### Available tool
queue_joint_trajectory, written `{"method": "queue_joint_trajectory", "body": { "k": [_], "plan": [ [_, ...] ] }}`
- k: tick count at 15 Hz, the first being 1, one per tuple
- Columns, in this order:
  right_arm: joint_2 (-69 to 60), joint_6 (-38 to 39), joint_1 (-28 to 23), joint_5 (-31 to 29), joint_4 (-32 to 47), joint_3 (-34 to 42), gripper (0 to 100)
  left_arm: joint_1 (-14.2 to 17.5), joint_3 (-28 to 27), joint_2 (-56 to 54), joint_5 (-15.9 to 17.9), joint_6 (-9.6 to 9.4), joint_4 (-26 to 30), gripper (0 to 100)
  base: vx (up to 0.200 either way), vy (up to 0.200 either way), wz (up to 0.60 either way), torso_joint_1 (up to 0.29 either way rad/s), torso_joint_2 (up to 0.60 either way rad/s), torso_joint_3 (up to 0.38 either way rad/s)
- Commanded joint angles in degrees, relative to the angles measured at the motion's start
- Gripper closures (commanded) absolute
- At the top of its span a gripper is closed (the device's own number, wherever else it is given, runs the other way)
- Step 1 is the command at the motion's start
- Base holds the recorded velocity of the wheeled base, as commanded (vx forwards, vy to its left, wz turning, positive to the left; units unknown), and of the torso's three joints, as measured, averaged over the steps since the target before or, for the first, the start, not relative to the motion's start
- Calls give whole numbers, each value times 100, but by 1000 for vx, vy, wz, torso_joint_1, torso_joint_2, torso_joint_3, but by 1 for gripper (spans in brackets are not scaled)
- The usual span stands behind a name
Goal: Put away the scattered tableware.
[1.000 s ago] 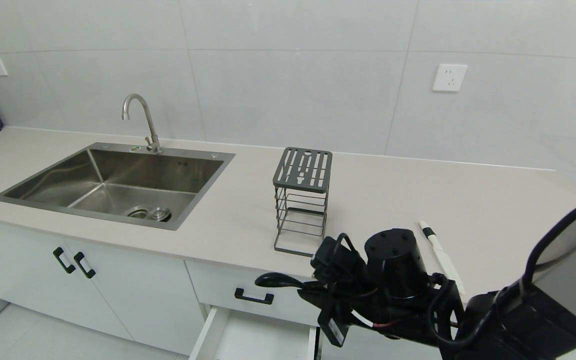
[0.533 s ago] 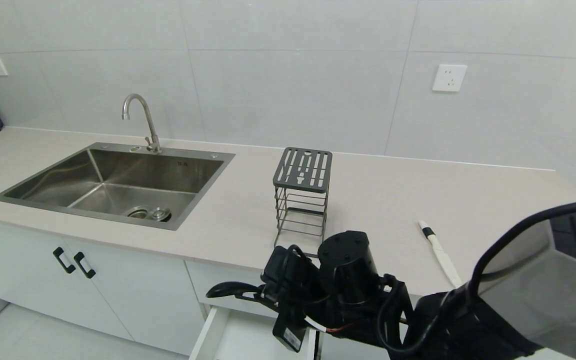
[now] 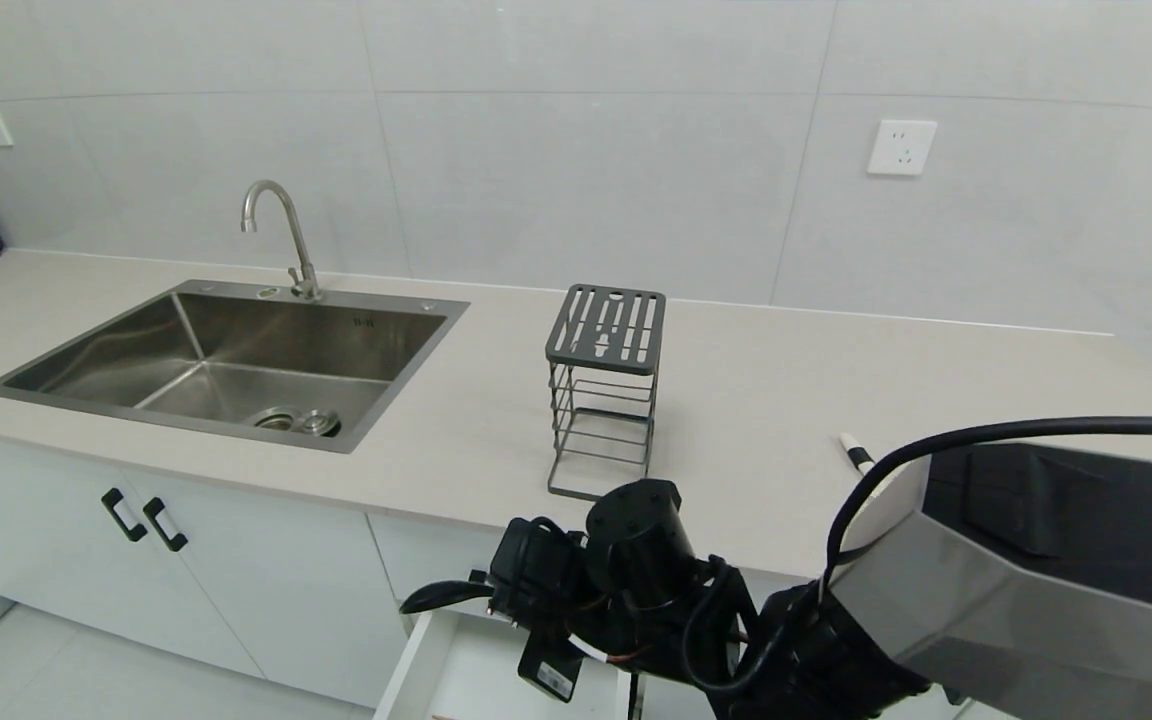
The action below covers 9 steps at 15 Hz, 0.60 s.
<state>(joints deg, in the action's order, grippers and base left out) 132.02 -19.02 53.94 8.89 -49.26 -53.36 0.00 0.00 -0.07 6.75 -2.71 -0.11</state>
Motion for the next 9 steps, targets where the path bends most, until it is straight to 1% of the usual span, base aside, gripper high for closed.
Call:
{"method": "queue_joint_trajectory", "body": {
  "k": [1, 3, 5, 8, 9],
  "plan": [
    [175, -5, 2, -1, 4, -69, 100, 0, 0, 7, 1, -2, -7, 0, 0, 0, 0, -144, 290, 144],
    [262, -5, 2, 8, 13, -210, 100, 0, 0, 7, 1, -2, -7, 0, 0, 0, 0, -56, 127, 63],
    [333, 3, 2, 34, 4, -272, 100, 0, 0, 7, 1, -2, -7, 0, 0, 0, 0, -141, 293, 146],
    [412, 3, 2, 69, 4, -377, 100, 0, 0, 7, 1, -2, -7, 0, 0, 0, 0, -69, 136, 72],
    [438, 12, 11, 69, 4, -430, 100, 0, 0, 7, 1, -2, -7, 0, 0, 0, 0, -154, 310, 163]
  ]
}}
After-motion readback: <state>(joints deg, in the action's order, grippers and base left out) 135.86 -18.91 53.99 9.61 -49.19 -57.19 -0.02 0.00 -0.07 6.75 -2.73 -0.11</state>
